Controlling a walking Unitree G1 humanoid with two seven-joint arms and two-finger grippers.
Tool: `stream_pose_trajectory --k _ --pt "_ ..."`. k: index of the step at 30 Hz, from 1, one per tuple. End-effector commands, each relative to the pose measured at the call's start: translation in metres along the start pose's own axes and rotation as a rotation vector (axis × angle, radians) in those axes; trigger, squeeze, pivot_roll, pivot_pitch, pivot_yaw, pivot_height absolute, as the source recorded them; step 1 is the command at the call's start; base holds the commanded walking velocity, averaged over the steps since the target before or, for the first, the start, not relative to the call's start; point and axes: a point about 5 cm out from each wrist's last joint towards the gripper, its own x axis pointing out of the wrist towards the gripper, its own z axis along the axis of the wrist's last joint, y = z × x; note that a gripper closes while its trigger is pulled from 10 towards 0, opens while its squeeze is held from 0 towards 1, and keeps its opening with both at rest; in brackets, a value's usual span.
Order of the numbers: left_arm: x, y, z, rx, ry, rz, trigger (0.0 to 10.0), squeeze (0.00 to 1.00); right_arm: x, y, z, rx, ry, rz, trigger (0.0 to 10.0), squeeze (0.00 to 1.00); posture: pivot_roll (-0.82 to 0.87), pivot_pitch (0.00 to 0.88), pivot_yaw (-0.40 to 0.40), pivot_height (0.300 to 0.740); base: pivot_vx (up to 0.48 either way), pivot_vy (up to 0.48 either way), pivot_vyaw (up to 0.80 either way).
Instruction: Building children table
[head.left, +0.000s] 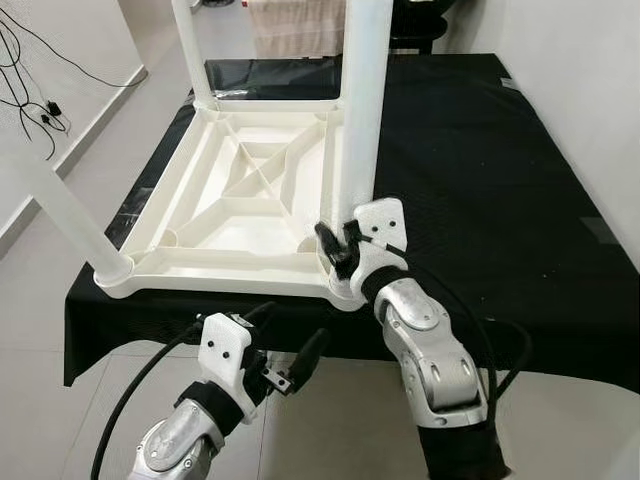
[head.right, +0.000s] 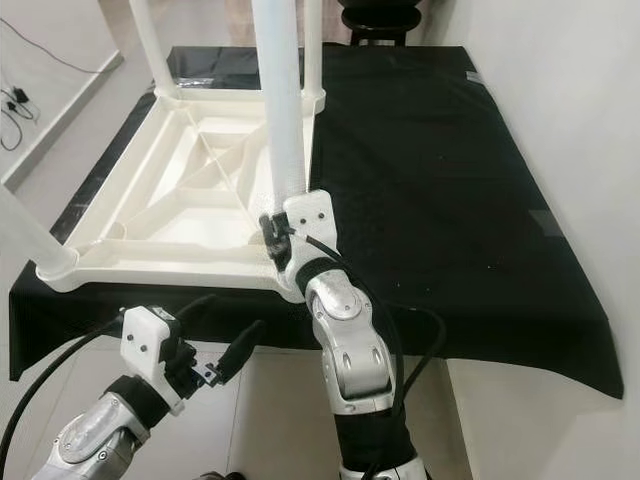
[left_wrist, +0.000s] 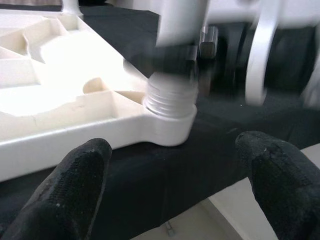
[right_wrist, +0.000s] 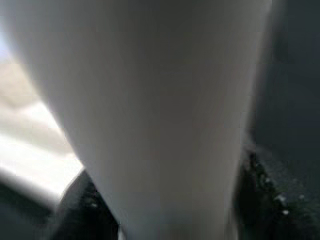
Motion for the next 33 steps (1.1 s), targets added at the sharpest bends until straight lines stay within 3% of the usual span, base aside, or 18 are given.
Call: stream_pose_trajectory --k 1,2,3,6,7,8,9,18,19,20,21,28,33 --pt "0.0 0.002 -0.006 -0.005 0.016 0.006 10.0 0.0 0.01 0.002 0.022 0.014 -0.102 0.162 10.0 1.0 0.03 0.205 0.018 0.74 0.0 0.0 0.0" --pt "0.0 0.002 -0.006 -0.005 0.016 0.006 10.0 0.0 0.01 0.002 0.022 0.014 -0.102 0.162 10.0 1.0 0.03 0.205 0.018 0.74 0.0 0.0 0.0" --pt "0.001 0.002 -0.006 -0.005 0.015 0.006 10.0 0.0 0.013 0.003 0.03 -0.001 -0.137 0.262 10.0 0.85 0.03 0.202 0.013 0.74 0.0 0.0 0.0" --pt "0.002 0.002 -0.007 -0.005 0.014 0.006 10.0 0.0 0.013 0.005 0.035 -0.033 -0.159 0.367 10.0 0.85 0.04 0.2 0.012 0.74 0.0 0.0 0.0" --pt "0.003 0.002 -0.007 -0.004 0.012 0.007 10.0 0.0 0.013 0.005 0.039 -0.096 -0.168 0.473 10.0 0.0 0.04 0.194 0.007 0.74 0.0 0.0 0.0" --pt "0.003 0.002 -0.007 -0.004 0.012 0.007 10.0 0.0 0.013 0.005 0.039 -0.096 -0.168 0.473 10.0 0.0 0.04 0.194 0.007 0.74 0.0 0.0 0.0" --pt "0.005 0.002 -0.008 -0.007 0.008 0.013 10.0 0.0 0.012 0.0 0.044 -0.18 -0.16 0.668 10.0 0.0 0.06 0.183 -0.003 0.74 0.0 0.0 0.0" --pt "0.009 0.001 -0.011 -0.029 0.008 0.001 10.0 0.0 0.021 -0.004 0.05 -0.214 -0.135 0.771 10.0 0.0 0.06 0.168 -0.012 0.74 0.0 0.0 0.0" --pt "0.01 0.001 -0.011 -0.031 0.007 -0.001 10.0 0.0 0.024 -0.005 0.05 -0.209 -0.119 0.786 3.6 0.0 0.06 0.166 -0.012 0.74 0.0 0.0 0.0" --pt "0.01 0.001 -0.011 -0.031 0.007 -0.001 10.0 0.0 0.024 -0.005 0.05 -0.209 -0.119 0.786 3.6 0.0 0.06 0.166 -0.012 0.74 0.0 0.0 0.0" --pt "0.011 0.001 -0.011 -0.032 0.005 -0.002 10.0 0.0 0.028 -0.006 0.05 -0.208 -0.104 0.801 0.0 0.0 0.06 0.164 -0.012 0.74 0.0 0.0 0.0" --pt "0.012 0.002 -0.013 -0.03 0.001 0.002 10.0 0.0 0.035 -0.014 0.044 -0.219 -0.075 0.806 0.0 0.0 0.06 0.161 -0.013 0.74 0.0 0.0 0.0" --pt "0.012 0.003 -0.013 -0.029 -0.004 0.005 10.0 0.0 0.038 -0.031 0.043 -0.23 -0.077 0.639 0.0 0.0 0.04 0.166 -0.013 0.74 0.0 0.0 0.0"
